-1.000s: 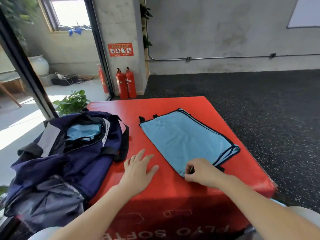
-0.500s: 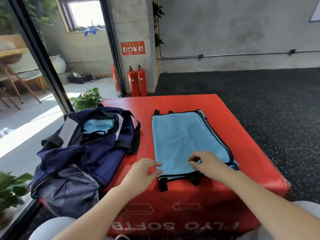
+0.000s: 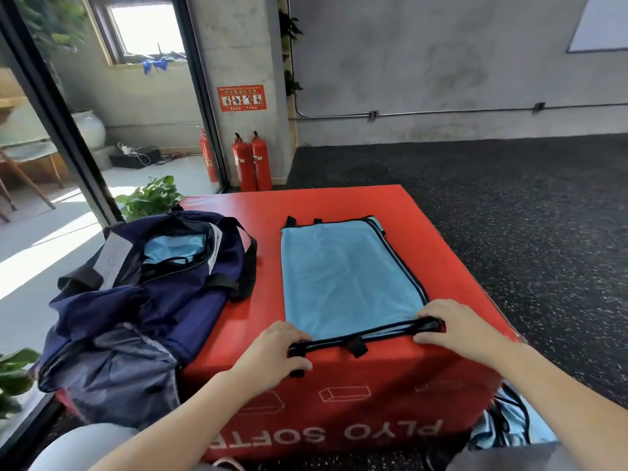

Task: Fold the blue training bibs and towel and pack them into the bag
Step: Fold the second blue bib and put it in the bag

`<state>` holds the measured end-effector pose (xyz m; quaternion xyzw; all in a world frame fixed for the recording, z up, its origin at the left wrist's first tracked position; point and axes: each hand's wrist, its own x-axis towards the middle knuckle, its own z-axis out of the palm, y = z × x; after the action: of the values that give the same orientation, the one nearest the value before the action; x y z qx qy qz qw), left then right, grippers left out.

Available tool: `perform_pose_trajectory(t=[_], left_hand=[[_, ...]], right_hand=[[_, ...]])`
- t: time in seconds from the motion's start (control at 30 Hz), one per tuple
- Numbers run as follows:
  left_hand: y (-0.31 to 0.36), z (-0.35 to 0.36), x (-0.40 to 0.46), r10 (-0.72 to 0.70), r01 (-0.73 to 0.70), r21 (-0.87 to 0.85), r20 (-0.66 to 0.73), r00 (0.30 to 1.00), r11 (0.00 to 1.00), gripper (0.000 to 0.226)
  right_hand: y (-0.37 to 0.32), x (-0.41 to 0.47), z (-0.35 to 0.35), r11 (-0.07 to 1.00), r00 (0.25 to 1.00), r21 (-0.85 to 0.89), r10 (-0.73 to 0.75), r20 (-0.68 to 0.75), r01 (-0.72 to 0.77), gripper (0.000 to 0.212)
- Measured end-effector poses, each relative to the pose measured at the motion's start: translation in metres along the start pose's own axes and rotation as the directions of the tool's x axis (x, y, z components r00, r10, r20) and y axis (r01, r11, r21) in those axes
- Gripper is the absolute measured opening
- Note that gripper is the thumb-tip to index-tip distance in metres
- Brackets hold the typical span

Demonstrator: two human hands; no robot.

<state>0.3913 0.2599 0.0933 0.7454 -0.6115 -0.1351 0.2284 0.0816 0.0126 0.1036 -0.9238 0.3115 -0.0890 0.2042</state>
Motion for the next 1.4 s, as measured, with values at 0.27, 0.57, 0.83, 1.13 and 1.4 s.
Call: perform_pose_trajectory(t=[0.27, 0.57, 0.83, 1.13, 1.4], left_hand=[[-0.002, 0.005, -0.022, 0.074, -0.071, 0.08, -0.046, 0.996, 0.994, 0.039], [-0.006, 0.007, -0.025, 0.096, -0.073, 0.142, -0.169, 0.981, 0.987, 0.012], [0.001, -0.008, -0.03, 0.035, -0.026, 0.087, -0.107, 0.994, 0.996, 0.018], [0.034, -0.04, -0.023, -0.178, 0.044, -0.45, -0.261, 0.949, 0.892, 0.015], [0.029, -0.053, 0.044, -0.297, 0.054, -0.626, -0.291, 0.91, 0.778, 0.015]], right_hand=[[-0.003, -0.024, 0.01, 0.997, 0.999, -0.066, -0.046, 0.024, 0.047, 0.056], [-0.005, -0.041, 0.017, 0.993, 0.993, -0.059, -0.108, -0.04, 0.106, 0.017], [-0.016, -0.047, 0.006, 0.998, 0.997, 0.069, 0.003, -0.08, 0.003, 0.005], [-0.034, -0.028, -0.026, 0.898, 0.975, 0.438, 0.134, -0.176, -0.044, 0.018], [-0.029, 0.029, -0.046, 0.828, 0.941, 0.554, 0.248, -0.231, -0.082, 0.023]])
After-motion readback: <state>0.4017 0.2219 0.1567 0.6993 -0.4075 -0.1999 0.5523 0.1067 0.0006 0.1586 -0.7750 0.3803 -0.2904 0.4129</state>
